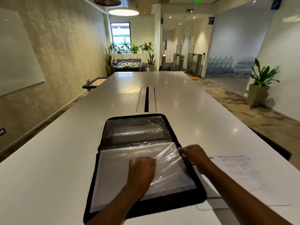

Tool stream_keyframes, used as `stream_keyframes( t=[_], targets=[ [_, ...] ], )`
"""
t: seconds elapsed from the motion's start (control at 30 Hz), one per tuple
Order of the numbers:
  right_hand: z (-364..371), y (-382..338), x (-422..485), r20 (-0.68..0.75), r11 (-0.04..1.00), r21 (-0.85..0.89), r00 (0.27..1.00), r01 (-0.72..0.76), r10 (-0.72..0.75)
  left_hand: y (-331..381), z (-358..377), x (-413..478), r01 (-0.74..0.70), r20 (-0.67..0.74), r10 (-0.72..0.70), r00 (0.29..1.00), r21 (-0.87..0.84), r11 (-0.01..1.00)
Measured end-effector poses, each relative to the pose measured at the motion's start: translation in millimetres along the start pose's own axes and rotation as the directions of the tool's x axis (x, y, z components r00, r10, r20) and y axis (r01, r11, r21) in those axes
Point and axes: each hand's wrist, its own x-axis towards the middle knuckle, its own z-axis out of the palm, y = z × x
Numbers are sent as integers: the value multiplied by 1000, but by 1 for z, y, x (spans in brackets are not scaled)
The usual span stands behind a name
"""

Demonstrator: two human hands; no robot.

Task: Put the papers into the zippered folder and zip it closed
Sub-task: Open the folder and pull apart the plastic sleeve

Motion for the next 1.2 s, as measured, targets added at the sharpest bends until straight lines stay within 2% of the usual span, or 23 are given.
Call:
stream_keyframes(
  t=[0.1,0.17,0.23,0.33,0.4,0.5,0.7,0.83,0.97,1.1,1.2],
  targets=[
    [0,-10,-8,75,993,102,995,-67,59,8,-7,3,8,-115,-4,993,37,999],
    [-2,-18,-8,120,970,209,988,-123,100,12,-10,7,23,-123,-15,992,61,998],
    [-3,-27,-6,233,905,344,957,-250,176,13,-12,11,33,-110,-24,994,74,997],
    [-5,-34,2,388,840,294,860,-456,331,11,-12,13,37,-102,-29,994,81,996],
    [-5,-35,10,434,821,232,811,-521,392,9,-11,13,36,-109,-27,994,74,997],
    [-5,-38,18,431,836,185,807,-517,403,7,-11,14,40,-131,-33,991,53,998],
    [-5,-41,18,358,876,199,865,-439,352,-2,-3,10,67,-89,-67,994,2,998],
    [-2,-37,13,346,787,386,867,-480,359,4,8,7,28,-100,-28,995,2,1000],
    [2,-36,4,301,654,585,877,-479,374,35,17,4,-133,-146,120,982,-84,988],
    [2,-34,-2,361,624,569,845,-535,396,56,23,3,-187,-139,171,975,-110,976],
    [-3,-33,-3,377,632,533,827,-563,418,59,23,3,-206,-216,184,959,-84,975]
  ],
)
